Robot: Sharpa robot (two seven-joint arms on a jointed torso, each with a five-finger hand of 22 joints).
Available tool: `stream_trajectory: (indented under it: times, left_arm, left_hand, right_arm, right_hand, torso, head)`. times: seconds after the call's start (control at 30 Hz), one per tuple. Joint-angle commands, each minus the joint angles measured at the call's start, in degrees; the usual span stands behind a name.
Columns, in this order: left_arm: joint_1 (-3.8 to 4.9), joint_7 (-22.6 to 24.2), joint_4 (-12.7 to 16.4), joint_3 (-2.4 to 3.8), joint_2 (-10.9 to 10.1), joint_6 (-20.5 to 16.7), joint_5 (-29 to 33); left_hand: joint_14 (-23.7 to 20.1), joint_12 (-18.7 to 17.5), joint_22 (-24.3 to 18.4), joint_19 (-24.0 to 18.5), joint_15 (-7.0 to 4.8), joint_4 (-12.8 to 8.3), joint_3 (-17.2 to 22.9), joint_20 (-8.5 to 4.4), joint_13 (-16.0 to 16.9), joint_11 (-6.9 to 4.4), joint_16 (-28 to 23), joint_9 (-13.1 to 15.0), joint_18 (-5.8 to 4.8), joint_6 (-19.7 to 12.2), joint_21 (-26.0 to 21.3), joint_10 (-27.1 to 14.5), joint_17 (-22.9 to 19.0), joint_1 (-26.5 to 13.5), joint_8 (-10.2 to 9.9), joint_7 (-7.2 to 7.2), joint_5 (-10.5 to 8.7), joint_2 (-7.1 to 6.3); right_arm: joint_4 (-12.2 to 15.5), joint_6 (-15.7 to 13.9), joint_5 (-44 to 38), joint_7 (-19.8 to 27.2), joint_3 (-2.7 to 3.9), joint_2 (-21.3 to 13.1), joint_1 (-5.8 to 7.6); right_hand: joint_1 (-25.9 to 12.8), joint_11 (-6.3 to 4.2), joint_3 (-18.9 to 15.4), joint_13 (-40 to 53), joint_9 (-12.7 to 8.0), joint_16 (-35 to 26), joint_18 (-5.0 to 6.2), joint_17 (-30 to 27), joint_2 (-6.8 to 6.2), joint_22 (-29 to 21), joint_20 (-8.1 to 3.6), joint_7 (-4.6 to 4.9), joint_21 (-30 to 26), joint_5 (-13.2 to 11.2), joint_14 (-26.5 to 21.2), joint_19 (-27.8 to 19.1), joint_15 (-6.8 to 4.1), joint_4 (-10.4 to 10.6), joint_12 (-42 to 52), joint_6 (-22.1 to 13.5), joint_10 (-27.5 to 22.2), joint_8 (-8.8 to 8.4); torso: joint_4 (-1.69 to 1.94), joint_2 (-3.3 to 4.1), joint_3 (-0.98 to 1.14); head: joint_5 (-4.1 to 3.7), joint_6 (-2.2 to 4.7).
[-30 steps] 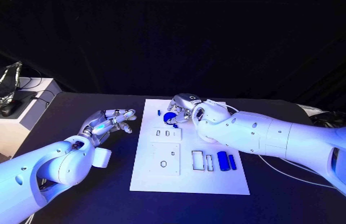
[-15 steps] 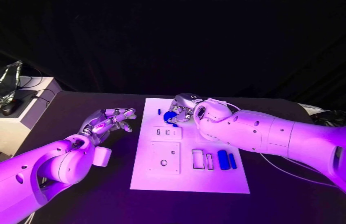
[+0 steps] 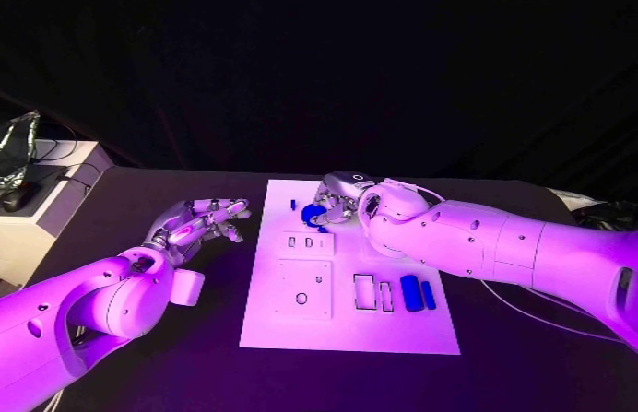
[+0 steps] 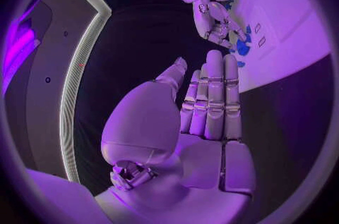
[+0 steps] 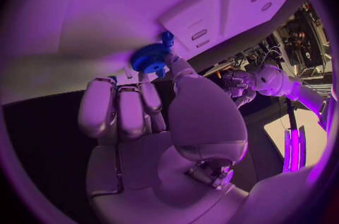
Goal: Assemble the parts on the task board
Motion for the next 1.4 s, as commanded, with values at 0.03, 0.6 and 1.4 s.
stream_trajectory:
  times: [0.03,0.6,1.4]
  left_arm:
    - [-0.02,0.28,0.14,0.04,0.05,0.93,-0.16]
    - [-0.02,0.32,0.02,0.04,0.11,0.94,-0.16]
    - [-0.07,0.34,0.05,0.04,-0.02,1.1,-0.16]
  left_hand:
    - [-0.23,0.13,-0.04,-0.37,0.09,-0.18,0.14,-0.09,0.02,-0.01,-0.4,0.04,0.73,-0.31,0.02,-0.33,-0.07,-0.46,-0.26,0.25,-0.08,0.03]
    - [-0.23,0.13,-0.04,-0.37,0.09,-0.18,0.14,-0.09,0.02,-0.01,-0.4,0.04,0.73,-0.31,0.02,-0.33,-0.07,-0.46,-0.26,0.25,-0.08,0.03]
    - [-0.23,0.13,-0.04,-0.37,0.09,-0.18,0.14,-0.09,0.02,-0.01,-0.4,0.04,0.73,-0.31,0.02,-0.33,-0.07,-0.46,-0.26,0.25,-0.08,0.03]
  right_arm:
    - [-0.16,1.47,-0.71,0.14,-0.3,-0.01,-0.47]
    - [1.16,-10.09,0.11,4.69,-0.29,-0.34,-0.5]
    - [2.58,-12.76,-3.09,3.11,-0.27,-2.77,-0.51]
  right_hand:
    - [0.53,-0.27,0.68,2.88,-0.09,-0.2,0.63,-0.01,0.91,8.78,-0.33,0.12,-0.29,0.89,-0.05,3.31,-0.37,-1.49,0.01,0.23,-0.17,-0.16]
    - [-2.01,-0.65,4.12,3.37,-0.16,-0.11,0.33,0.45,3.09,9.05,-0.62,-0.27,0.93,1.5,0.09,3.52,-0.64,-6.52,0.67,1.52,0.65,-0.17]
    - [-1.33,-0.69,3.01,3.5,-0.14,-0.14,0.31,0.64,2.12,9.07,-0.65,-0.37,1.21,0.99,0.1,3.47,-0.68,-5.0,0.28,1.75,0.84,-0.16]
  torso:
    - [-0.06,0.0,-0.03]
    - [0.02,-0.05,-0.03]
    - [-0.02,0.0,-0.04]
  head:
    - [-0.02,0.02]
    - [-0.02,0.21]
    - [0.14,0.1]
